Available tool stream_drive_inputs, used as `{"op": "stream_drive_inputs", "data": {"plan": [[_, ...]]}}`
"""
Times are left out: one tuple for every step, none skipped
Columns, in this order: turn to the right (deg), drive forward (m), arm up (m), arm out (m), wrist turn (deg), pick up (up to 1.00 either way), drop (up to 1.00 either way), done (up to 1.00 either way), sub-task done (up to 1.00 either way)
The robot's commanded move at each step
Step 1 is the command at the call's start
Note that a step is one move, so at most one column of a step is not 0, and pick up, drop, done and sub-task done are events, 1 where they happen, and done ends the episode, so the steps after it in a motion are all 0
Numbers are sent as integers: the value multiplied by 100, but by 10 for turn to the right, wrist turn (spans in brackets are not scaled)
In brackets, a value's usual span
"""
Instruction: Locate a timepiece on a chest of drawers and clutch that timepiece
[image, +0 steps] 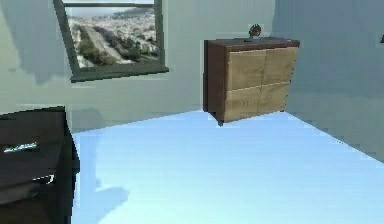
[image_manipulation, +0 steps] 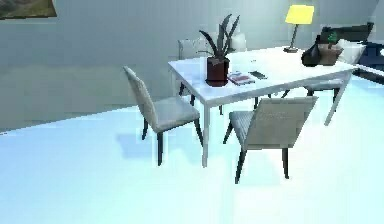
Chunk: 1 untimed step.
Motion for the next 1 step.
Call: {"op": "stream_drive_inputs", "data": {"plan": [[0,100,0,0,0,0,0,0,0]]}}
